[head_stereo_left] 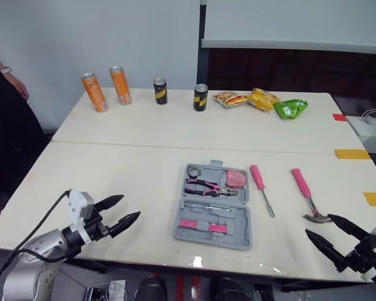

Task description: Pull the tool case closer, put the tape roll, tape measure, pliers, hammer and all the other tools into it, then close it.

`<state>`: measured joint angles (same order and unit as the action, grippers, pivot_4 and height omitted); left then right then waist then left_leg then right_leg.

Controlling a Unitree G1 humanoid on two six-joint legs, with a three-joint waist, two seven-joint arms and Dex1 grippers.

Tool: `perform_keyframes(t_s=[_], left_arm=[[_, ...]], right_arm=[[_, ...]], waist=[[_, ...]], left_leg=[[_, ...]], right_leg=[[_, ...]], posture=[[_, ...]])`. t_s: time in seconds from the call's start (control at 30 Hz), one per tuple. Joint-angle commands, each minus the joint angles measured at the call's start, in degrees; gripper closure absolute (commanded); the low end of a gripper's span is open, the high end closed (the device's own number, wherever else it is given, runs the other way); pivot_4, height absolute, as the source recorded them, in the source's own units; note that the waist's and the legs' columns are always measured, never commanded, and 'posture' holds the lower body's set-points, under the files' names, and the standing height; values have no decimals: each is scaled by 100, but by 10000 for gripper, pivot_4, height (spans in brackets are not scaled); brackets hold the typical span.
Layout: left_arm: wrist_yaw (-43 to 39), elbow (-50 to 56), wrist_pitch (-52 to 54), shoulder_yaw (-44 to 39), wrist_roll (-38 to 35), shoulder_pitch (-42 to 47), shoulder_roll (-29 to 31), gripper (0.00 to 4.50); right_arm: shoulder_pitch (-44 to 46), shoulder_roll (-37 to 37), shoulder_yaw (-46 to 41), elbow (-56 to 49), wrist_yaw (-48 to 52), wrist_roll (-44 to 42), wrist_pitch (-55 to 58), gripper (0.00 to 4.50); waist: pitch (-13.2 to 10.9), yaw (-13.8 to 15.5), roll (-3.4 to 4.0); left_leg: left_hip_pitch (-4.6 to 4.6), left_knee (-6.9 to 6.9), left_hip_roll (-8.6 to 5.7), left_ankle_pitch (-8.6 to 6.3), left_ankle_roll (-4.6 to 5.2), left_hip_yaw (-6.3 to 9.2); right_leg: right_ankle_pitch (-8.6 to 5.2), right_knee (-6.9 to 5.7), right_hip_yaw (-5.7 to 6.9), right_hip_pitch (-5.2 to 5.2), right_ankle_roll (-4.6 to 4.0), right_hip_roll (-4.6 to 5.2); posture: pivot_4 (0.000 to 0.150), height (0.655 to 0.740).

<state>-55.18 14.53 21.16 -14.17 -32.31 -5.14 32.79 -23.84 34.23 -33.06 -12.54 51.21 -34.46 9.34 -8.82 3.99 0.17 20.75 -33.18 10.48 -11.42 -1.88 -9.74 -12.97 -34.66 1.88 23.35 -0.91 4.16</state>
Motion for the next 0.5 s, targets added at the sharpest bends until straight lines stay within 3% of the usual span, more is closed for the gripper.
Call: perform_keyframes(t_s=[0.03,0.23,0.5], left_arm=[[-243,257,257,132,-327,450,256,358],[-568,331,857,540,-657,1276,615,358],[-761,880,1084,891,-978,1913,668,358]], right_arm=[[324,278,76,-437,-502,-168,742,0],[1410,862,573,-509,-1218,110,1899,0],[2642,1825,1173,523,-1361,554,3128,0]], waist=[[0,5,0],[3,-25,6],[3,-44,6]], left_leg=[[-4,0,0,0,0,-1],[-31,-2,-1,8,-12,-19],[-31,-3,-1,14,-13,-30]], right_leg=[[0,-4,0,-1,0,0],[3,-39,-19,0,-5,-1],[3,-45,-29,5,-8,-1]], posture=[[1500,7400],[1500,7400],[1500,7400]])
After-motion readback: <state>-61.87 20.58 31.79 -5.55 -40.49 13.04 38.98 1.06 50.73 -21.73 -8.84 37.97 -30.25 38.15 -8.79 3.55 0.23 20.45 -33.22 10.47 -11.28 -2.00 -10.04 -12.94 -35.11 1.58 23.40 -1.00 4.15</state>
